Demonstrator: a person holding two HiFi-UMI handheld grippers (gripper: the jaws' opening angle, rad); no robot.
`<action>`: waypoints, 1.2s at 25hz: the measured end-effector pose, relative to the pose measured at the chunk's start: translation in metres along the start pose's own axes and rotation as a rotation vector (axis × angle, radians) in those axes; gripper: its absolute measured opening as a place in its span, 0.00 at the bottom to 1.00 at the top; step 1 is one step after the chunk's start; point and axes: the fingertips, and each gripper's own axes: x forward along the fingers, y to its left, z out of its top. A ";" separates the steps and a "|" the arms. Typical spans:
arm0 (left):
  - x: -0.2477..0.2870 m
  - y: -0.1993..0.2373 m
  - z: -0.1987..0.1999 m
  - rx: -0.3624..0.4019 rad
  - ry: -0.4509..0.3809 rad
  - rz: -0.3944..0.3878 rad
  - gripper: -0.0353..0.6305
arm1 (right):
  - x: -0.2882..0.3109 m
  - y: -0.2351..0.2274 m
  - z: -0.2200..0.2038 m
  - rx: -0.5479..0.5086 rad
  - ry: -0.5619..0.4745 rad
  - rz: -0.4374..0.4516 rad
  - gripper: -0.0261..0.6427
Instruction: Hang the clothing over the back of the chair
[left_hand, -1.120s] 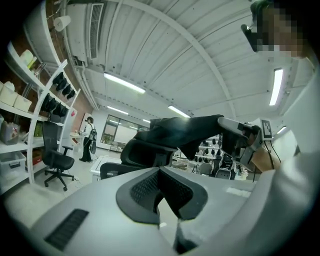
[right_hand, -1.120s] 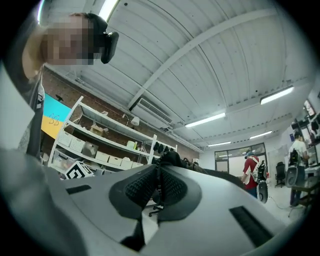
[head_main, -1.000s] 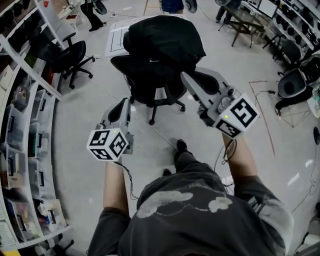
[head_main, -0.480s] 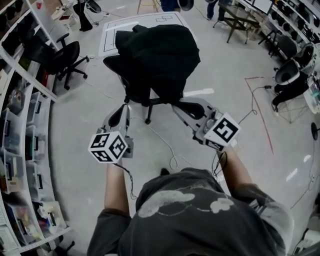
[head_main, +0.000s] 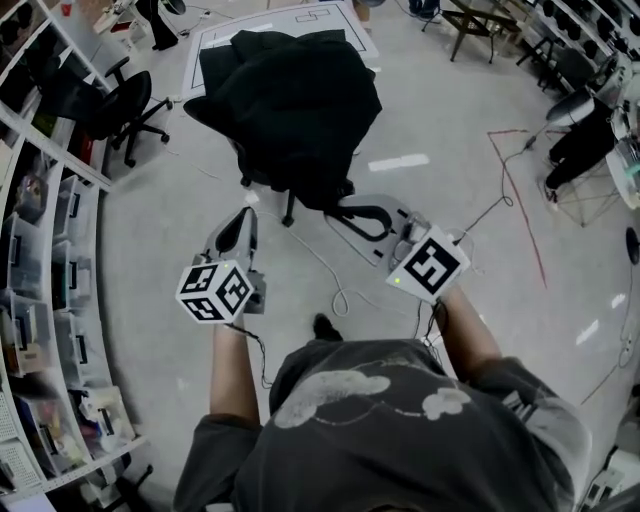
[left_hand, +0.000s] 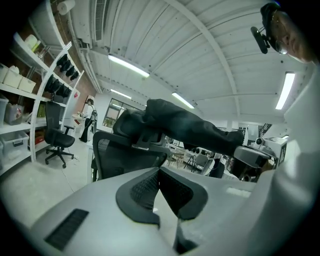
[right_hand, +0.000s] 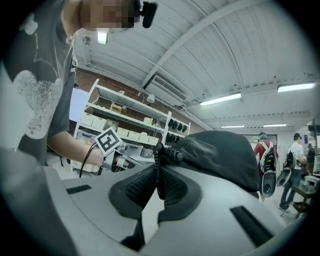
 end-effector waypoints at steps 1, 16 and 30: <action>0.000 -0.003 0.000 0.001 0.003 0.003 0.05 | -0.003 0.002 -0.002 0.003 0.009 0.008 0.03; -0.040 -0.069 -0.039 -0.008 0.018 0.052 0.05 | -0.072 0.006 -0.043 0.114 -0.002 -0.138 0.22; -0.078 -0.138 -0.071 -0.004 0.020 0.040 0.05 | -0.163 0.016 -0.072 0.209 0.059 -0.247 0.03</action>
